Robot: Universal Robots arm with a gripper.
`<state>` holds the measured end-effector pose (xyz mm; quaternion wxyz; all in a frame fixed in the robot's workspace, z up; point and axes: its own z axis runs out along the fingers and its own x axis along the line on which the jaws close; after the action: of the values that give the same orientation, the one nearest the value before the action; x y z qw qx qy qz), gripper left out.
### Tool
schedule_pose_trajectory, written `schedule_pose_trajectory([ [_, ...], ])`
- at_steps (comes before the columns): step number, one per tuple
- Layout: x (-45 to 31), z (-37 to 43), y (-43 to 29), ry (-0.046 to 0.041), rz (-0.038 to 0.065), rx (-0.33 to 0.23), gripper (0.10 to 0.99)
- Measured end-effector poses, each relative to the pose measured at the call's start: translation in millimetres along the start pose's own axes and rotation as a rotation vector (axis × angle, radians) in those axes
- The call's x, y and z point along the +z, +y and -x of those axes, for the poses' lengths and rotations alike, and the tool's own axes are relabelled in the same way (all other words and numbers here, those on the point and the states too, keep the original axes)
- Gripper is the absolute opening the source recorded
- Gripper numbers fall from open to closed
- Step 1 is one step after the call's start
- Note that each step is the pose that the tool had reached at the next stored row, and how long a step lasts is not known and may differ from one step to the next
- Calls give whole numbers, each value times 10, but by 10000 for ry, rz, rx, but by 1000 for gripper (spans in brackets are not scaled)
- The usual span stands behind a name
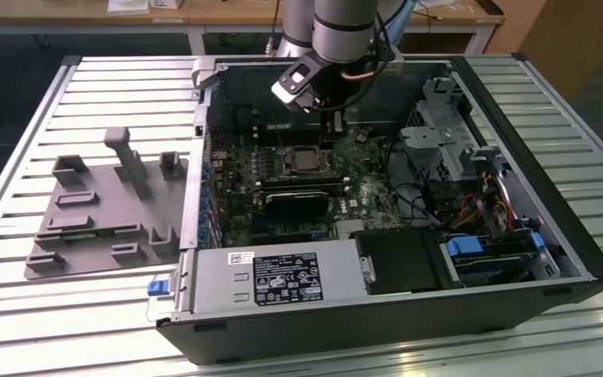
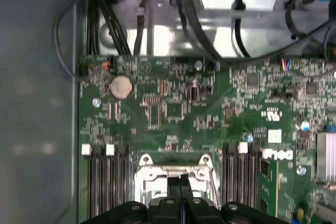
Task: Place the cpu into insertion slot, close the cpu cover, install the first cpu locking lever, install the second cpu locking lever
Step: 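Close the cpu cover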
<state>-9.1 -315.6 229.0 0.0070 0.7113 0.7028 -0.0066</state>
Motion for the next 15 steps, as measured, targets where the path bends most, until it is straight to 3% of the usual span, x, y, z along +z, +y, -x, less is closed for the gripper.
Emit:
schedule_pose_trajectory([
  [7,40,1,-150,0,3,-1,102],
  [15,89,7,-240,-1,4,-1,102],
])
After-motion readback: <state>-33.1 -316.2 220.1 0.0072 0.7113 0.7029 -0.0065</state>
